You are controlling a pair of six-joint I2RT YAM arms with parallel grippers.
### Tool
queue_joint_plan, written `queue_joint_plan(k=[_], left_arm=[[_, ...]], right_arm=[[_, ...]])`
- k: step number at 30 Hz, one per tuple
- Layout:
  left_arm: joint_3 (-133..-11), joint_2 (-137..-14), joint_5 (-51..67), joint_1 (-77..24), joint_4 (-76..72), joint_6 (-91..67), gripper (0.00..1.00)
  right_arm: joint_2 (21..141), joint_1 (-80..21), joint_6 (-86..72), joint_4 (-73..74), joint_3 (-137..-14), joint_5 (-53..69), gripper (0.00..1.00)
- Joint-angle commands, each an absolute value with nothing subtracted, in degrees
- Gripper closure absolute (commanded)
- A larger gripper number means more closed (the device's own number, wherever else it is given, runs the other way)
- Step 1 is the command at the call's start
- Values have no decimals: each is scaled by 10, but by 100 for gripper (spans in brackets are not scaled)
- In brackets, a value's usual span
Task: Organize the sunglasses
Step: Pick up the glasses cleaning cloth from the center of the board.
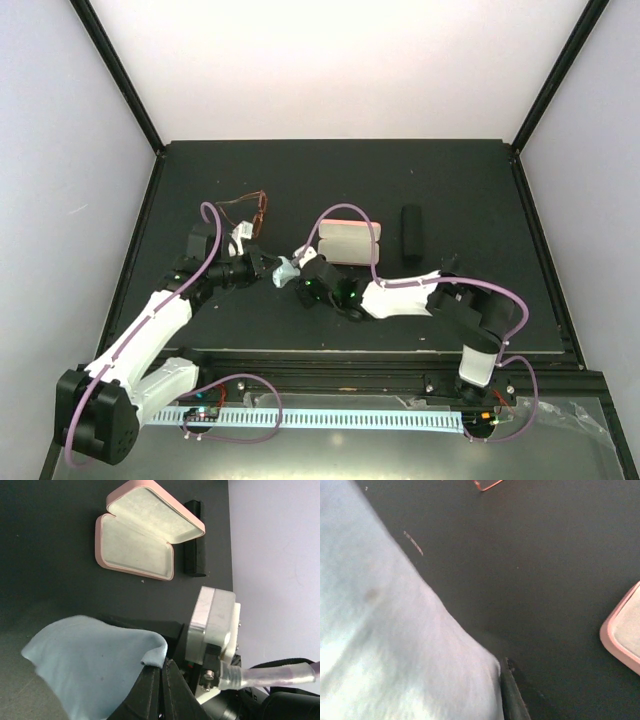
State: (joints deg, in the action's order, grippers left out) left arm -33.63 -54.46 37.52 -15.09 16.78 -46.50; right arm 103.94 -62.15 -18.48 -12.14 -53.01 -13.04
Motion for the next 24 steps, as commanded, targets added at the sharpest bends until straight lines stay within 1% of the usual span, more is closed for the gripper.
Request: queue_joint_plan(k=[1, 3, 4, 6, 10, 13, 16, 20, 24], left_arm=[[-355, -556, 360, -153, 188, -448, 99], [-357, -562, 360, -153, 190, -443, 98], [-359, -566, 360, -153, 192, -441, 98], [-363, -573, 361, -153, 198, -434, 98], [-373, -590, 368, -153, 216, -412, 98], [-379, -608, 369, -153, 232, -387, 95], [-387, -629, 366, -153, 251, -365, 94], [-390, -661, 362, -153, 261, -340, 92], [-376, -698, 364, -155, 240, -335, 91]], right_arm=[[993, -626, -212, -119, -497, -145, 86], [975, -626, -221, -110, -481, -129, 96], [965, -626, -223, -104, -476, -115, 99], [946, -626, -228, -89, -468, -73, 99], [921, -626, -241, -42, -477, 90, 99], [922, -626, -259, -4, -492, 195, 99], [933, -624, -284, 28, -503, 261, 99], [953, -619, -338, 29, -496, 305, 99], [971, -606, -364, 31, -486, 289, 99]])
